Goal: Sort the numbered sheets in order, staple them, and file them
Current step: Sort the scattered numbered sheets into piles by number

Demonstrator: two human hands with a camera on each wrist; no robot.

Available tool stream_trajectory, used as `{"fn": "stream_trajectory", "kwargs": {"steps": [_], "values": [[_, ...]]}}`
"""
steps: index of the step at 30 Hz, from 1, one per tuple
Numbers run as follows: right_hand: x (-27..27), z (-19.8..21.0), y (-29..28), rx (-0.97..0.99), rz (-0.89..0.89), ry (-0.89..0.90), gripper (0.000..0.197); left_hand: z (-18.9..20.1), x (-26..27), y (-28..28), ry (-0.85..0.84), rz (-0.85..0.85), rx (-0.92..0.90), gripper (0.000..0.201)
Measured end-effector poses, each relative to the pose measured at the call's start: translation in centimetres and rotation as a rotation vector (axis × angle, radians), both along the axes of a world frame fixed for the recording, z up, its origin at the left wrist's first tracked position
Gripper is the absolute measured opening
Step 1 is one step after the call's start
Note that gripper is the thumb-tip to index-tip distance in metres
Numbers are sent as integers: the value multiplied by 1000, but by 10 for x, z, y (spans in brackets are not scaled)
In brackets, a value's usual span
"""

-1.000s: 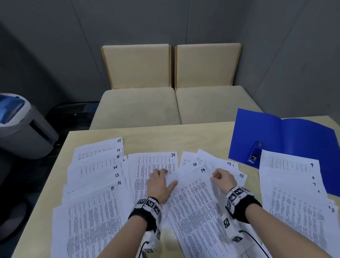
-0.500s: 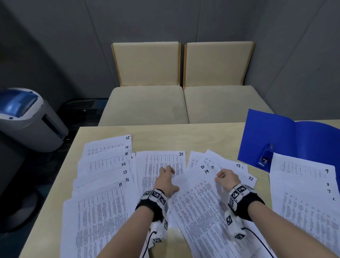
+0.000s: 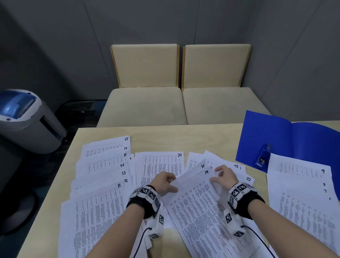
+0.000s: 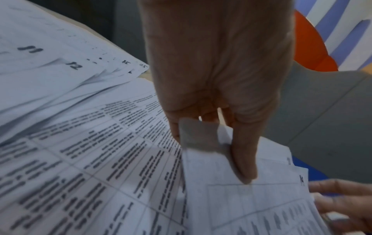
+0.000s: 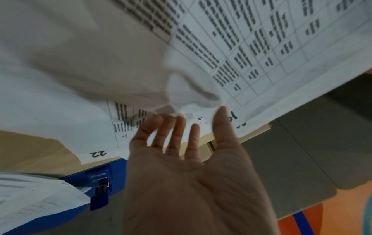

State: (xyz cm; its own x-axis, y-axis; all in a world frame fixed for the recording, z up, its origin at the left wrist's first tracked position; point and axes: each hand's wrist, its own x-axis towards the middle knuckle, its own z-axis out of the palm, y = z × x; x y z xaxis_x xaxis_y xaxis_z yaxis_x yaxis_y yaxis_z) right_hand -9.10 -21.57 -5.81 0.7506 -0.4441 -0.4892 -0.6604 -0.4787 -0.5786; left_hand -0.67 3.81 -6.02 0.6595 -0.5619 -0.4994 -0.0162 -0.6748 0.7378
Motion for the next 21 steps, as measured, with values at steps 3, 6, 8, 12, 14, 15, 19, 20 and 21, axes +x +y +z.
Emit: {"fn": "stream_trajectory", "kwargs": {"steps": [3, 6, 8, 12, 14, 15, 19, 20, 21], "values": [[0, 3, -1, 25, 48, -43, 24, 5, -1, -1, 42, -75, -55, 13], [-6, 6, -9, 106, 75, -32, 41, 9, -3, -11, 8, -130, -16, 22], [-14, 6, -17, 107, 73, -18, 43, 7, -3, -21, -154, -130, 72, 30], [-33, -4, -30, 60, -2, 47, 43, -7, -8, -37, -511, -77, 359, 40], [-42, -11, -32, 72, -67, 61, 38, -14, -11, -42, -511, -90, 418, 47], [-45, -15, -33, 85, -100, 60, 33, -16, -12, -43, -505, -103, 426, 49], [-49, -23, -33, 140, -172, 33, 14, -21, -10, -41, -447, -80, 376, 42], [-49, -23, -34, 154, -183, 33, 14, -20, -9, -41, -432, -69, 362, 37], [-47, -22, -34, 165, -195, 32, 14, -19, -7, -40, -419, -54, 337, 30]]}}
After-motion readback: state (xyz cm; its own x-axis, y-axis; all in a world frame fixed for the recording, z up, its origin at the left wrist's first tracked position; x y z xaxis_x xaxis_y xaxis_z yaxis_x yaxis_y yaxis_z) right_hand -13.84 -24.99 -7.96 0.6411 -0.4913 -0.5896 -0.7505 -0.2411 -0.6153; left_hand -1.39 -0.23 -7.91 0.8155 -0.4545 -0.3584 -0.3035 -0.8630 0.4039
